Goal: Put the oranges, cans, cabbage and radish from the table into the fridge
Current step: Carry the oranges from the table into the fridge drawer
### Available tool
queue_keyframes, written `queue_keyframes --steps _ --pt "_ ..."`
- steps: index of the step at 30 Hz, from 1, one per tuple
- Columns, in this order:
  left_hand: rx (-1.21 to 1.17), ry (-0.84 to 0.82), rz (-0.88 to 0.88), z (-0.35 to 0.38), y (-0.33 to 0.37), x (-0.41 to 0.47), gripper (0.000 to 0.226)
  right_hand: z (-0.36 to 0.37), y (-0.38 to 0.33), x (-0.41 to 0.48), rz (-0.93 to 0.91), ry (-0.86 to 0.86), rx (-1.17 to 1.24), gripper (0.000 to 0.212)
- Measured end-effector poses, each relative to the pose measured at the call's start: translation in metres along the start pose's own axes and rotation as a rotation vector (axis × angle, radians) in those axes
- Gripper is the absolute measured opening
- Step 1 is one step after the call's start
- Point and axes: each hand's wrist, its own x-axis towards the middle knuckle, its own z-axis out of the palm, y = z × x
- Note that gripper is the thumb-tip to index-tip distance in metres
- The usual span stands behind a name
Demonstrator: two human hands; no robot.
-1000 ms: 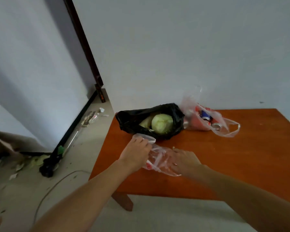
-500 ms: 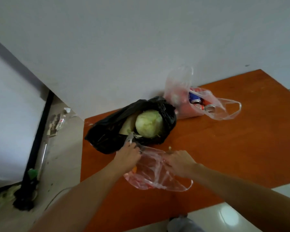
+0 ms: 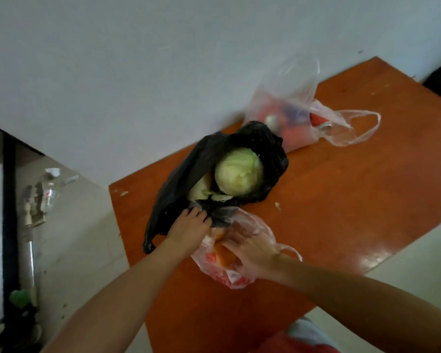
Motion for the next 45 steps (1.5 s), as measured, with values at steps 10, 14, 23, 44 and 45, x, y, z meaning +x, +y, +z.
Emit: queue_keyframes --steps 10,14,23,44,45 --pt "0.016 0.052 0.187 0.027 -0.033 -0.014 0.065 0.031 -0.077 0.015 0.410 0.102 0.205 0.088" --pt "0.105 0.309 0.395 0.004 -0.018 -0.016 0.020 0.020 -0.064 -0.016 0.485 0.363 0.220 0.081" --pt "0.452 0.101 0.635 -0.003 0.030 0.007 0.034 0.021 -0.029 -0.063 0.730 0.161 0.275 0.097" --pt "-0.485 0.003 0.056 0.029 0.015 -0.012 0.077 0.036 -0.030 -0.050 0.786 0.102 0.425 0.079" --pt "-0.549 0.035 0.061 0.036 0.011 -0.019 0.078 0.035 -0.033 -0.051 0.809 0.116 0.433 0.078"
